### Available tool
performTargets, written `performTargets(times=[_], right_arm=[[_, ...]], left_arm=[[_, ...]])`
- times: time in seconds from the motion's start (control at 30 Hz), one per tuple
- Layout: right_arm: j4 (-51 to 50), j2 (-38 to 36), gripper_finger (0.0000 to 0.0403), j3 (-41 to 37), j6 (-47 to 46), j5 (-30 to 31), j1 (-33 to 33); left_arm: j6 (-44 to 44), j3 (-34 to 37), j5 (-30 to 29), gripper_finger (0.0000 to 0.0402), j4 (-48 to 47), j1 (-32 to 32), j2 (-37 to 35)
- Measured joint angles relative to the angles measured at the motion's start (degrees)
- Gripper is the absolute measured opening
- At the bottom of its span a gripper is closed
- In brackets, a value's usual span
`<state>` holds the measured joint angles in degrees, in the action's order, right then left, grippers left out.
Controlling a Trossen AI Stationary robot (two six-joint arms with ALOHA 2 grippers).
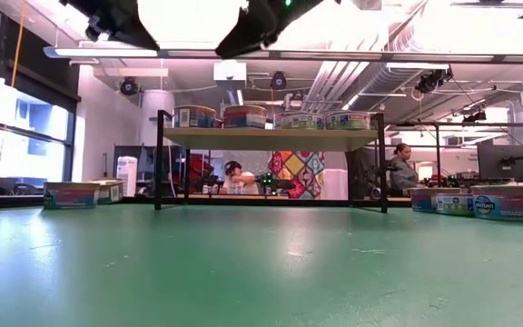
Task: Stack canned seafood by type on shelf
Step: Stack the blue tuna can on top of the other blue tuna can on the shelf
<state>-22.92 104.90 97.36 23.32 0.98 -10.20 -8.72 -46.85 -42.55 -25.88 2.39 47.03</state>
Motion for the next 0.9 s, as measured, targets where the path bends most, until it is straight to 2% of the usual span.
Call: performTargets(times=[0.13, 0.2, 0.33, 0.47, 0.67, 0.9], right_arm=[[-8.43, -1.62, 0.0298, -0.4, 0.84, 3.89, 7.71], [-10.73, -3.1, 0.0298, -3.45, -1.04, 5.05, 11.7], [-8.93, -7.24, 0.0298, -15.91, -8.5, 8.46, 19.53], [-2.59, -10.92, 0.0298, -27.26, -18.49, 18.44, 28.88], [4.06, -11.38, 0.0298, -35.09, -32.05, 30.42, 40.9], [5.44, -11.4, 0.0298, -38.01, -39.39, 43.14, 48.1]], left_arm=[[-7.29, -0.02, 0.69, 0.0, -9.15, 4.87, 0.0], [-11.01, -0.02, 1.81, 0.0, -14.39, 7.57, 0.23], [-17.59, -0.02, 4.18, 0.0, -24.09, 12.34, 1.11], [-22.64, 0.15, 7.39, 0.0, -31.19, 17.27, 3.84], [-23.18, 4.32, 11.2, 0.0, -31.37, 22.3, 10.22], [-25.18, 10.78, 13.56, 0.0, -28.55, 24.64, 18.37]])
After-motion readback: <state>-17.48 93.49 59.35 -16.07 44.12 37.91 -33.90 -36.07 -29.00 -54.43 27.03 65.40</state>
